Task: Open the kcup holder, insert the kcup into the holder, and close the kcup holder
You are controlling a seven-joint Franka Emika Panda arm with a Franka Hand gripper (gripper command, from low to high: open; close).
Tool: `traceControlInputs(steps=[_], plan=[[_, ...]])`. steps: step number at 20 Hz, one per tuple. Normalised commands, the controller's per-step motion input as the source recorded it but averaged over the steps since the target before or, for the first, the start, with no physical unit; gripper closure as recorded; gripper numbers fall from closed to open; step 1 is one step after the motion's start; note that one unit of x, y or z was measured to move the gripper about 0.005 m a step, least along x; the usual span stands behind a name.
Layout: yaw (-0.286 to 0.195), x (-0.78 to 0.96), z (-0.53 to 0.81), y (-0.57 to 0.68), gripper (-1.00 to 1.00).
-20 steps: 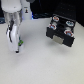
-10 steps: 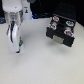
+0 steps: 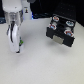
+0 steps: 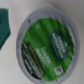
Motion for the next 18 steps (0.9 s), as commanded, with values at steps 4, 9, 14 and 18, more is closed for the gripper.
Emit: traceControlInputs(steps=[4,9,14,18], plan=[[-0.154,0.06,0.02,0.06,1.0],[-0.165,0.1,-0.02,0.01,-1.0],[-0.151,0.09,0.0,0.01,-1.0],[-0.037,0.05,0.35,0.11,1.0]])
